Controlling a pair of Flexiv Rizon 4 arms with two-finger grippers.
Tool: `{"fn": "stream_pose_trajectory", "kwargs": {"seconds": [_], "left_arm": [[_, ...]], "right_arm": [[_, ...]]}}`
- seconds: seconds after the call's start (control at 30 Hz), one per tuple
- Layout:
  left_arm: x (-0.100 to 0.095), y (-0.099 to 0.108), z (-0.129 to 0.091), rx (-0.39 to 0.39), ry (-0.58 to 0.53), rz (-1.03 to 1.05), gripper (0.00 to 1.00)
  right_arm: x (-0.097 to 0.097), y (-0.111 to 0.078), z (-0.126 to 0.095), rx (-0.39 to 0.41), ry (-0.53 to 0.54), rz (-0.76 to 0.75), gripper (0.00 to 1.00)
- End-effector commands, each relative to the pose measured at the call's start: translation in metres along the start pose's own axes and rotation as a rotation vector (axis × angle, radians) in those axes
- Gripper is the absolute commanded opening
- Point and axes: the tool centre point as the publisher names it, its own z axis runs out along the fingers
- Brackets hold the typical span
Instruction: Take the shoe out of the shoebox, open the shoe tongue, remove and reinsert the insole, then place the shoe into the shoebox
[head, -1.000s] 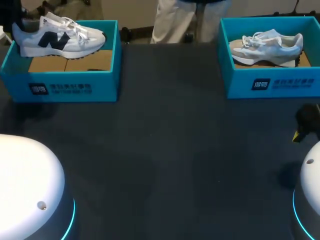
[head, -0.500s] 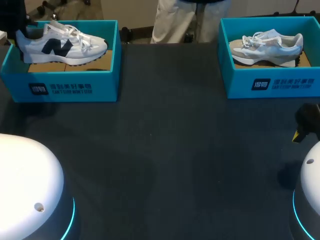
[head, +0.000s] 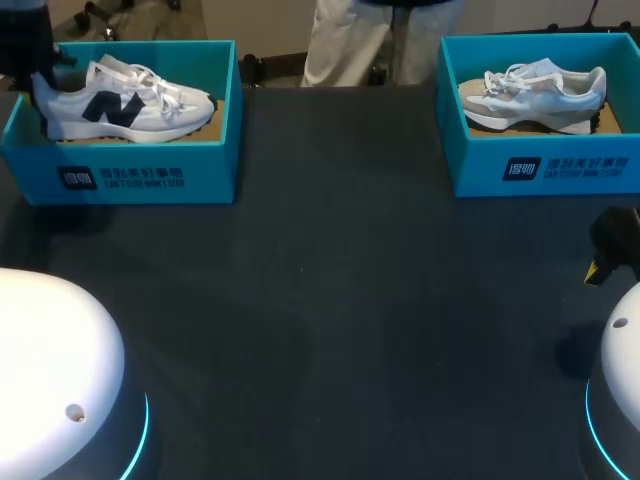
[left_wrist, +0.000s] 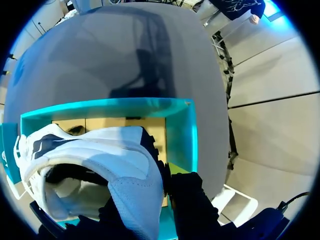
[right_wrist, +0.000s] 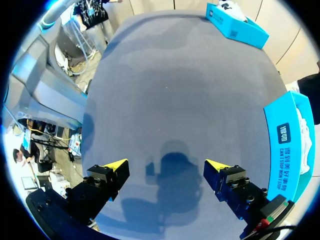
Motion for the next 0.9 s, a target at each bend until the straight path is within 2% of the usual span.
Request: {"fn": "stream_pose_trajectory", "kwargs": {"seconds": [0.03, 0.77, 0.9], "left_arm": [[-0.0018, -0.0078, 0.0023, -0.008, 0.006, 0.006, 0.0], [-0.0018, -0.0095, 0.0021, -0.011, 0.01, 0.014, 0.0], [-0.0017, -0.003, 0.006, 0.0, 0.012, 0.01, 0.0]], "right_arm": [[0.0013, -0.0002, 0.0003, 0.001, -0.003, -0.001, 1.0], [0.0013, -0.0002, 0.0003, 0.001, -0.003, -0.001, 1.0], [0.0013, -0.0002, 0.0003, 0.001, -0.003, -0.001, 1.0]]}}
